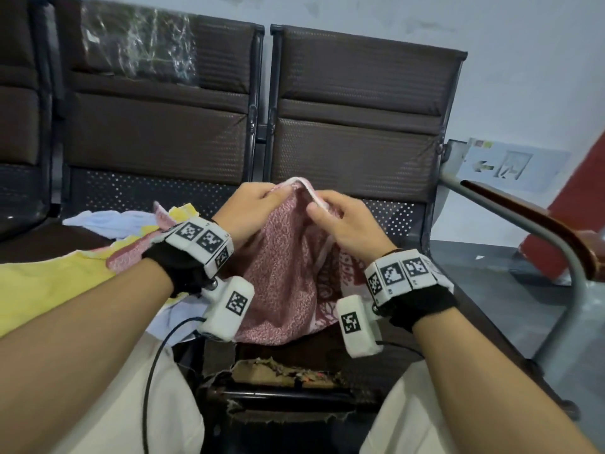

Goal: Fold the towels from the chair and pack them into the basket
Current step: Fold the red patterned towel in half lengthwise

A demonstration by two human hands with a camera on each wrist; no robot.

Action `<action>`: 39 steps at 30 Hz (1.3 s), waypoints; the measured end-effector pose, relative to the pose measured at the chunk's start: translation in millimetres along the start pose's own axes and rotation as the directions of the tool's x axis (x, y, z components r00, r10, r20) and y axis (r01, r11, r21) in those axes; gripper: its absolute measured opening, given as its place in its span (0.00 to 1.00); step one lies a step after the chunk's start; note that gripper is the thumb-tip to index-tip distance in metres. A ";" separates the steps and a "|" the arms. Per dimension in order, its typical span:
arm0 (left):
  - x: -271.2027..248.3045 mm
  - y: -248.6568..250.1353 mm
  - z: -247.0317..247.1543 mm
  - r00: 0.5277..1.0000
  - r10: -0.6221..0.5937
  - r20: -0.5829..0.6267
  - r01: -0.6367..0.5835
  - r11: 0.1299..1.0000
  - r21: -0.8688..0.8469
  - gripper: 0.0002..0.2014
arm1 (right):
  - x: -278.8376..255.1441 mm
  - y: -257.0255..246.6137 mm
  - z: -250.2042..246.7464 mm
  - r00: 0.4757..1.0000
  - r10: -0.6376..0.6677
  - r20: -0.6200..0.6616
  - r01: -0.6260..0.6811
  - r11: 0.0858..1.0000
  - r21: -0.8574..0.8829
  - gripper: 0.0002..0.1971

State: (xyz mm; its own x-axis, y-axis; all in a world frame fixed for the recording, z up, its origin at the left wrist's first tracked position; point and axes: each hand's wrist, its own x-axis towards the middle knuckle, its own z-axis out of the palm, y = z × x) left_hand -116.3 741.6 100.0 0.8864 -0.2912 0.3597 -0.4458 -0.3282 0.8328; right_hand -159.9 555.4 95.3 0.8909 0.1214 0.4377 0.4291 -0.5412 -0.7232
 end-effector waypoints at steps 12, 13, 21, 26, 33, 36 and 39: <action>-15.8 -42.5 -19.2 0.971 0.151 0.185 -0.226 0.833 0.505 0.07 | 3.2 -4.2 -16.8 0.874 0.449 -0.187 -0.161 0.630 0.760 0.18; -14.8 -45.7 -21.0 0.975 0.127 0.184 -0.208 0.814 0.543 0.05 | 3.6 -4.0 -21.0 0.841 0.500 -0.206 -0.153 0.585 0.796 0.16; -14.4 -52.0 -31.6 0.997 -0.073 0.038 0.030 0.751 0.660 0.09 | -6.0 4.4 -41.6 0.680 0.648 -0.342 -0.127 0.564 0.816 0.12; -11.7 -17.3 -17.7 0.995 -0.018 0.093 -0.004 0.973 0.233 0.10 | -9.1 11.5 -36.9 0.776 0.480 -0.409 -0.263 0.836 0.482 0.09; -9.4 1.3 1.4 0.967 -0.201 0.156 0.239 0.928 -0.287 0.12 | -10.8 3.3 -9.3 0.978 0.163 -0.131 -0.160 0.987 0.034 0.15; -7.7 -5.4 3.8 0.947 -0.280 0.160 0.320 0.878 -0.355 0.12 | -10.8 -1.6 4.1 0.991 0.124 0.045 -0.122 0.991 -0.055 0.14; -5.7 -13.5 3.5 0.927 -0.310 0.210 0.369 0.852 -0.371 0.11 | -6.5 -1.6 15.9 0.980 0.130 0.152 -0.103 0.980 -0.173 0.11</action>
State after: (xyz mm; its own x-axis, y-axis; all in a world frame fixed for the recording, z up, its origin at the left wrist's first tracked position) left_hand -115.7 744.6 85.2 0.9340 -0.3571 -0.0133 -0.0065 -0.0542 0.9985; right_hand -164.0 568.7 85.1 0.9512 0.1753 0.2540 0.3030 -0.6867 -0.6608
